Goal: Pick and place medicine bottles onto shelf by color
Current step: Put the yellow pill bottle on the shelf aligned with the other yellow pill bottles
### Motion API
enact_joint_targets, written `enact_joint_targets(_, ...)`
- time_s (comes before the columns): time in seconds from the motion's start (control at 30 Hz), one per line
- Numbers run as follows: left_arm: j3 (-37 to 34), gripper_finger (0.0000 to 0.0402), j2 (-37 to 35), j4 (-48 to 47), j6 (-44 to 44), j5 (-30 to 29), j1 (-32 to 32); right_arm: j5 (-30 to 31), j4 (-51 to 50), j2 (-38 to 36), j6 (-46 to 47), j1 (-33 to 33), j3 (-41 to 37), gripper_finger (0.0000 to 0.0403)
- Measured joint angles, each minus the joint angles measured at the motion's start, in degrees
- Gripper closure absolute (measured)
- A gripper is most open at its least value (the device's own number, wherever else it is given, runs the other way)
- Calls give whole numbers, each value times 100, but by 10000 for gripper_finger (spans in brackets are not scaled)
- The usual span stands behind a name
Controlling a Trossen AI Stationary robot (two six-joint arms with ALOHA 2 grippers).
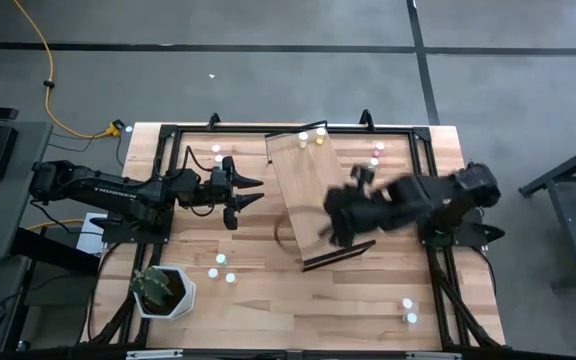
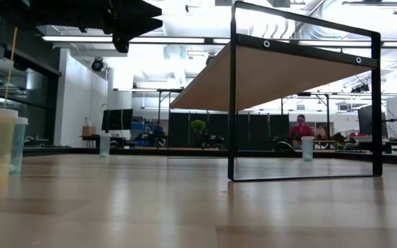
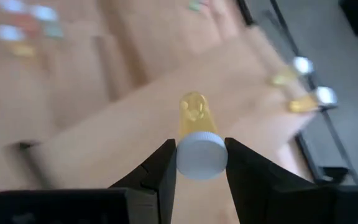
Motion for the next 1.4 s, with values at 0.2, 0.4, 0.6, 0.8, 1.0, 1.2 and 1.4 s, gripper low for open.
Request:
enact_joint_targets(0.2, 0, 259, 0, 0, -1, -7, 1, -723, 360, 65, -604, -1450, -24, 293)
enact_joint_targets(0.4, 0, 259, 0, -2, -2, -10, 2, -1463, 394, 119, -956, -2122, -24, 293)
enact_joint_targets(0.6, 2, 259, 0, -2, -2, -15, 0, -1936, 341, 124, -1022, -2258, -24, 293)
enact_joint_targets(0.8, 2, 259, 0, 0, -7, -26, 2, -2056, 610, 208, -1126, -2365, -24, 293)
enact_joint_targets(1.0, 4, 259, -1, 168, -252, -154, 0, -2478, 1176, 488, -1555, -2536, -24, 293)
enact_joint_targets(1.2, 4, 259, 0, 81, -409, -763, 4, -2784, 1179, 910, -1874, -2670, -24, 293)
enact_joint_targets(1.4, 4, 259, 100, 175, -662, -815, 2, -2914, 1139, 1146, -2016, -2749, -24, 293)
